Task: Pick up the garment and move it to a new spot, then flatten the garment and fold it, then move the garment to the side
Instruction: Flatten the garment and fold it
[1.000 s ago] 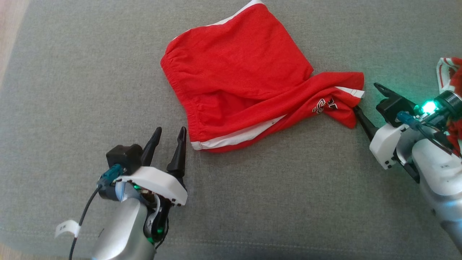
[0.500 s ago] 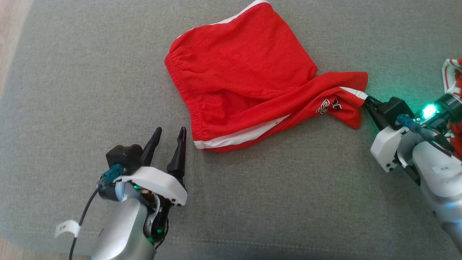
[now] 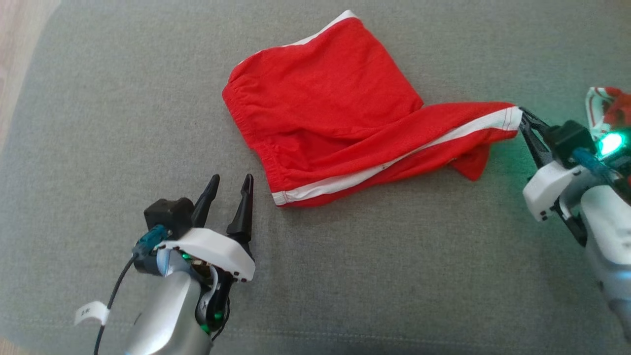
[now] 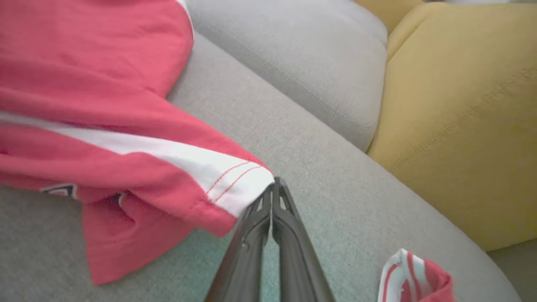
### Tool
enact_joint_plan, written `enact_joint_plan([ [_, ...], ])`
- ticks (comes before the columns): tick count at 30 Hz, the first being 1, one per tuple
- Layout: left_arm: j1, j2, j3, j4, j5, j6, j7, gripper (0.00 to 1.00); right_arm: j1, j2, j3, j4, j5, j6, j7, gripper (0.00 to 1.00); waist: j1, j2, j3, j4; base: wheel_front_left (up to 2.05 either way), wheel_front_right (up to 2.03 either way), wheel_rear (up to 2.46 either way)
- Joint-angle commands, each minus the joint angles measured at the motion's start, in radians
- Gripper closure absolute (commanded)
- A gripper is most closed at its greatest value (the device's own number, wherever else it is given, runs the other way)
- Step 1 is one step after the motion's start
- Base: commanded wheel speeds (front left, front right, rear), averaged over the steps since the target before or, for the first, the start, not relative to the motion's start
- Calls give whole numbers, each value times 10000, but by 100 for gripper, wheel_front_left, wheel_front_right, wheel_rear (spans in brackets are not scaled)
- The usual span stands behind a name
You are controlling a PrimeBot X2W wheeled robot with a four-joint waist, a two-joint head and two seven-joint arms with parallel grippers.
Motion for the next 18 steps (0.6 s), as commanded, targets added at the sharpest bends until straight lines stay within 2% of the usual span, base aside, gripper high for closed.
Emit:
enact_joint_plan([
  [1, -152, 118, 394, -298, -54, 65, -124, 0, 343, -12, -89, -307, 52, 19, -164, 100, 0, 0, -80, -52, 0, 0, 0],
  [9, -59, 118, 374, -343, -75, 52, -124, 0, 1319, 568, -1077, -1089, 1107, 19, -430, 100, 0, 0, -337, -171, 0, 0, 0],
  [14, -57, 118, -192, 31, -109, -471, -123, 0, 1506, 525, -971, -1365, 1372, 19, -437, 100, 0, 0, -402, -231, 0, 0, 0],
  [18, -200, 197, -569, 389, -105, -668, -93, 0, 1462, 499, -857, -1437, 1490, 19, -343, 100, 0, 0, -396, -275, 0, 0, 0],
])
